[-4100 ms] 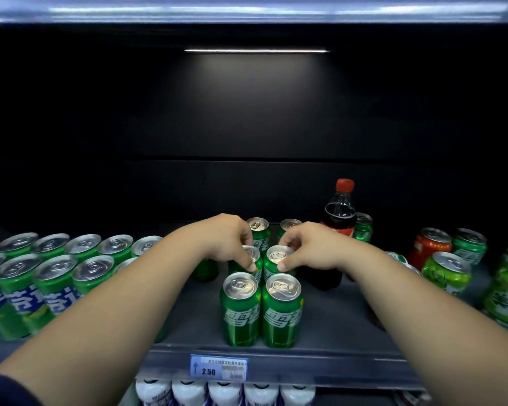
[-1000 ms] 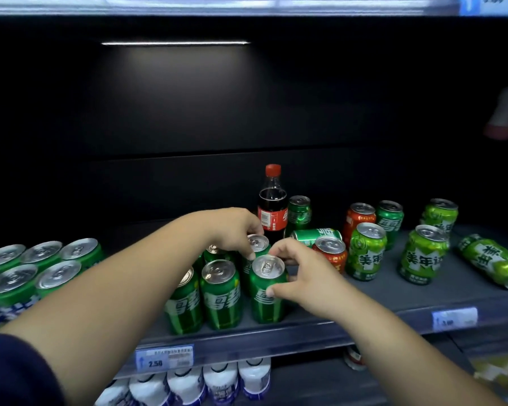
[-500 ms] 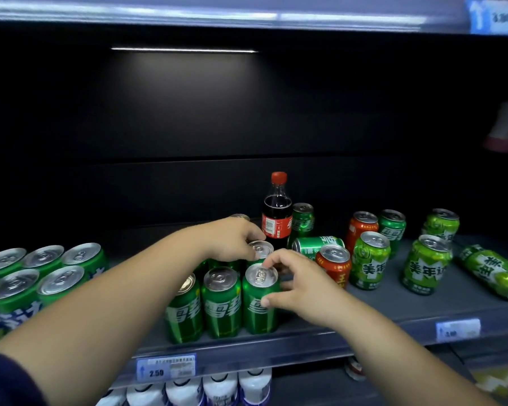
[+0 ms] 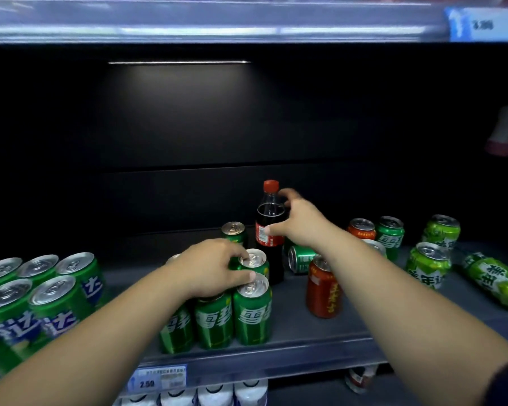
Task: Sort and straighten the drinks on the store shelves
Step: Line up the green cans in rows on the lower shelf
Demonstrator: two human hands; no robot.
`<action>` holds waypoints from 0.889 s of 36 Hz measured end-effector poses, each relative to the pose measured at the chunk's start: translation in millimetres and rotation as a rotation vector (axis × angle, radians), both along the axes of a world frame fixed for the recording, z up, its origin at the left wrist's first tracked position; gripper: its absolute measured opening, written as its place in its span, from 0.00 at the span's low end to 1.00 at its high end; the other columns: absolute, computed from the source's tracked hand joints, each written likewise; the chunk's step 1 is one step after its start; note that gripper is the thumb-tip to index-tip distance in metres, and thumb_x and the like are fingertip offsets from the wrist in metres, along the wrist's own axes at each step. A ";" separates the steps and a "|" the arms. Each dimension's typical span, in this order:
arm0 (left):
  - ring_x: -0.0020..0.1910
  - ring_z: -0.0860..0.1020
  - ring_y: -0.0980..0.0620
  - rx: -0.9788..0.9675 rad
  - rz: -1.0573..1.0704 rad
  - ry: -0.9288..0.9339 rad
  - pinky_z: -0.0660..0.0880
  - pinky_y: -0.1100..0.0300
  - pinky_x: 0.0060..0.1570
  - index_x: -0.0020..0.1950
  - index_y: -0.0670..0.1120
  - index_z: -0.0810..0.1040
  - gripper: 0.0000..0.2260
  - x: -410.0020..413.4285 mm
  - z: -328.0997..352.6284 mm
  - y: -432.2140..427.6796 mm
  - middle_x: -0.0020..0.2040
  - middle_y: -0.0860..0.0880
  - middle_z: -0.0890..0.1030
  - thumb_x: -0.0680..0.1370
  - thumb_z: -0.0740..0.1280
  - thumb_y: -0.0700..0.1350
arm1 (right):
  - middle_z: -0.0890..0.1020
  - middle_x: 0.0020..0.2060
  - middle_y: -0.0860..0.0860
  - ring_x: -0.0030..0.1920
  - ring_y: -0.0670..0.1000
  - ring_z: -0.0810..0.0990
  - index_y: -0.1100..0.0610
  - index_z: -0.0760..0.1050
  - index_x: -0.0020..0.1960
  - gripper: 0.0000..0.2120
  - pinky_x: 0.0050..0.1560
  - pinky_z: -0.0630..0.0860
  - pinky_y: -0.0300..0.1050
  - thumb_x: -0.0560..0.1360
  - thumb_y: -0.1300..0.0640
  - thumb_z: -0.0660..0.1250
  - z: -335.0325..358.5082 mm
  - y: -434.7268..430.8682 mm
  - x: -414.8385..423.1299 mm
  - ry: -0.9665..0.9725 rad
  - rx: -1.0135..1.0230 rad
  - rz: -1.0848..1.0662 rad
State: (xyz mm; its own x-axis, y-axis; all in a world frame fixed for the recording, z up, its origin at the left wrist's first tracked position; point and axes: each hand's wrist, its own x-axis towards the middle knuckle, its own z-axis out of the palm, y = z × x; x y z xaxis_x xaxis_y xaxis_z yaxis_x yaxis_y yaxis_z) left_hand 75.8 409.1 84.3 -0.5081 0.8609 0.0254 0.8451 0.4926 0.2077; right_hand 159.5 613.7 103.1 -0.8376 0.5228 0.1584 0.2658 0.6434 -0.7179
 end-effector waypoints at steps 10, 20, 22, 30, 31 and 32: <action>0.62 0.75 0.55 0.164 0.099 0.010 0.73 0.54 0.61 0.65 0.55 0.77 0.20 24.4 -15.1 -3.3 0.60 0.56 0.79 0.77 0.66 0.62 | 0.81 0.55 0.46 0.58 0.51 0.80 0.48 0.72 0.65 0.32 0.62 0.77 0.53 0.65 0.53 0.82 -10.0 1.3 4.5 0.091 0.030 0.077; 0.57 0.78 0.51 0.204 0.150 0.082 0.76 0.52 0.55 0.58 0.58 0.80 0.16 49.9 -4.0 20.1 0.56 0.57 0.80 0.74 0.66 0.62 | 0.82 0.57 0.44 0.59 0.46 0.80 0.45 0.74 0.63 0.32 0.64 0.76 0.51 0.63 0.52 0.82 60.4 23.0 76.3 0.438 0.021 0.079; 0.60 0.78 0.51 0.138 0.139 0.105 0.76 0.52 0.56 0.61 0.58 0.78 0.19 52.4 -2.8 26.8 0.59 0.56 0.80 0.74 0.65 0.63 | 0.82 0.57 0.43 0.59 0.44 0.80 0.43 0.74 0.63 0.30 0.65 0.76 0.50 0.64 0.51 0.82 78.4 25.6 103.2 0.467 0.080 0.054; 0.58 0.78 0.52 0.327 -0.094 0.054 0.75 0.54 0.58 0.61 0.55 0.80 0.21 97.9 12.8 63.9 0.57 0.55 0.80 0.72 0.62 0.61 | 0.82 0.57 0.41 0.59 0.43 0.80 0.44 0.76 0.66 0.33 0.64 0.77 0.51 0.63 0.46 0.80 82.4 26.1 190.3 0.399 0.163 -0.078; 0.58 0.78 0.52 0.338 -0.130 0.042 0.75 0.53 0.58 0.61 0.55 0.80 0.22 105.1 13.7 69.2 0.57 0.55 0.80 0.72 0.62 0.62 | 0.82 0.57 0.42 0.59 0.43 0.80 0.45 0.76 0.67 0.34 0.64 0.77 0.51 0.62 0.45 0.80 75.7 26.5 198.9 0.383 0.146 -0.101; 0.58 0.78 0.52 0.348 -0.160 0.033 0.75 0.54 0.58 0.60 0.55 0.81 0.21 111.3 14.0 73.1 0.57 0.54 0.81 0.72 0.62 0.61 | 0.83 0.57 0.42 0.59 0.43 0.81 0.45 0.76 0.67 0.36 0.64 0.77 0.52 0.60 0.43 0.80 67.8 28.7 205.5 0.375 0.126 -0.124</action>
